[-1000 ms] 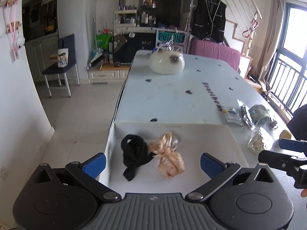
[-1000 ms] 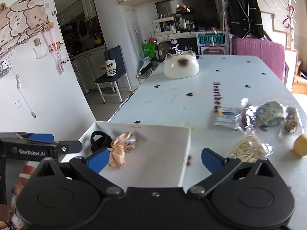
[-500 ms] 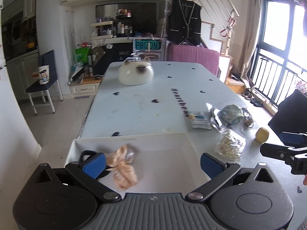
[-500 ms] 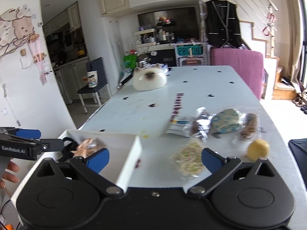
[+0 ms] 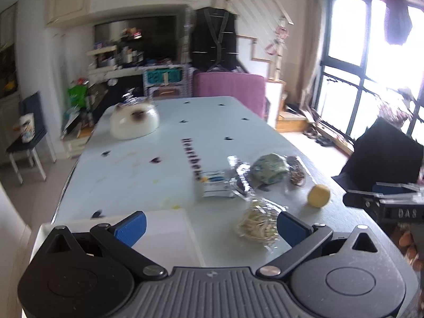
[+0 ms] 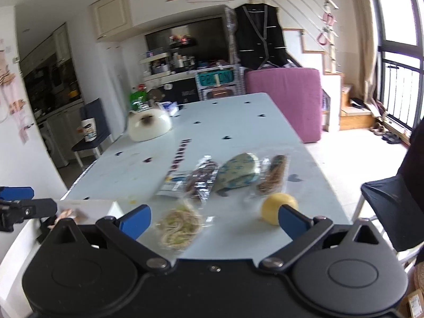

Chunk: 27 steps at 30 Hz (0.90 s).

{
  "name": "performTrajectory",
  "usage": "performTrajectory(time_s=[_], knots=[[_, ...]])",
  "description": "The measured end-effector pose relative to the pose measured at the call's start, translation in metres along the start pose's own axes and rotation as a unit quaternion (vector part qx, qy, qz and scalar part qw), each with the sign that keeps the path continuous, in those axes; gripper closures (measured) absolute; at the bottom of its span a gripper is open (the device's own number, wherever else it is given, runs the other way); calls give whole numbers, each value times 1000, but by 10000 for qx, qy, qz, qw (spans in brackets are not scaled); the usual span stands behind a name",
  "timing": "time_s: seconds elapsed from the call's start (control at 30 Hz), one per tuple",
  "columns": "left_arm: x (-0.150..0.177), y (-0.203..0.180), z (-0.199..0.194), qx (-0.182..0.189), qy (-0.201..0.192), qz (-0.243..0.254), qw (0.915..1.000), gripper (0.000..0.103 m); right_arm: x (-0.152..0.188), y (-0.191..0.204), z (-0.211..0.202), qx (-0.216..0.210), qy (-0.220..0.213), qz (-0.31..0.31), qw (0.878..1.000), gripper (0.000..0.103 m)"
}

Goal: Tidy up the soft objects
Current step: 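Grasp the clear bag of beaded cords with the left tool while the right tool grasps the yellow ball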

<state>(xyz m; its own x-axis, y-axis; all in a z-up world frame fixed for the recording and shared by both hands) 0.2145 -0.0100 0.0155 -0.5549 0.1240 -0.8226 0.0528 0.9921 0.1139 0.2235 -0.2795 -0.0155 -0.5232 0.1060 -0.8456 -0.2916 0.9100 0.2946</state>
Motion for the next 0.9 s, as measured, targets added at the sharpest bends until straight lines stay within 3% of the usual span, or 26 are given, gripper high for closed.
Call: performTrajectory(time_s=[0.17, 0.43, 0.67, 0.9], knots=[[2, -47, 15, 264, -11, 588, 9979, 0, 1, -32, -2, 160, -86, 103, 9998, 0], [21, -110, 56, 765, 215, 1328, 9880, 0, 9, -75, 6, 440, -43, -59, 9990, 0], [33, -135, 96, 908, 230, 1947, 9764, 5, 18, -96, 29, 562, 162, -460, 9972, 0], [34, -137, 127, 841, 263, 2149, 9727, 6, 27, -102, 64, 140, 411, -211, 9988, 11]])
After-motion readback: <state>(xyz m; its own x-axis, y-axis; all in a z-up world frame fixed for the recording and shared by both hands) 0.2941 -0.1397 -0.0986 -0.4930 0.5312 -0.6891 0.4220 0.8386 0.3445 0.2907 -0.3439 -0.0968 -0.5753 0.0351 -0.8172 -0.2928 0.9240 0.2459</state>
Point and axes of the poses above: each gripper's, at about its wrist camera, not at the fingertips, and z roughly the way its jaws point, y to its left, x to its underside, the point moved 10 cm from there along z, roughly the way its jaws point, and after that the axes turned 14 degrees about -x, right-handed, at the moved point
